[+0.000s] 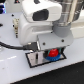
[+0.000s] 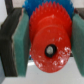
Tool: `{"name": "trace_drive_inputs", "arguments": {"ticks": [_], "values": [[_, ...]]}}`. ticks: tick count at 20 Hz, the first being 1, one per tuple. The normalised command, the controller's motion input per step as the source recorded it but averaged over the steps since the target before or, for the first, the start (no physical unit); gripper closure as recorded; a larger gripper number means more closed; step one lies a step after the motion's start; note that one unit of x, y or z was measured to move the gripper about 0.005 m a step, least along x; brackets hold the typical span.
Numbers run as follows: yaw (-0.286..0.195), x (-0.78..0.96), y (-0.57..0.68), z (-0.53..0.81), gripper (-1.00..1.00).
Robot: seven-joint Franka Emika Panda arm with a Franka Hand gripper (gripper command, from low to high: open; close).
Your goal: Insert the blue gear onto the right peg, followed by the red gear
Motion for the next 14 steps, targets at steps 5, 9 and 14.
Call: {"name": "trace_drive_inputs", "arguments": {"ticks": [5, 9, 14], "values": [[0.000, 0.14, 0.05, -0.01, 1.00], [0.000, 0.14, 0.05, -0.02, 1.00], [0.000, 0.09, 0.17, 0.17, -1.00]]}}
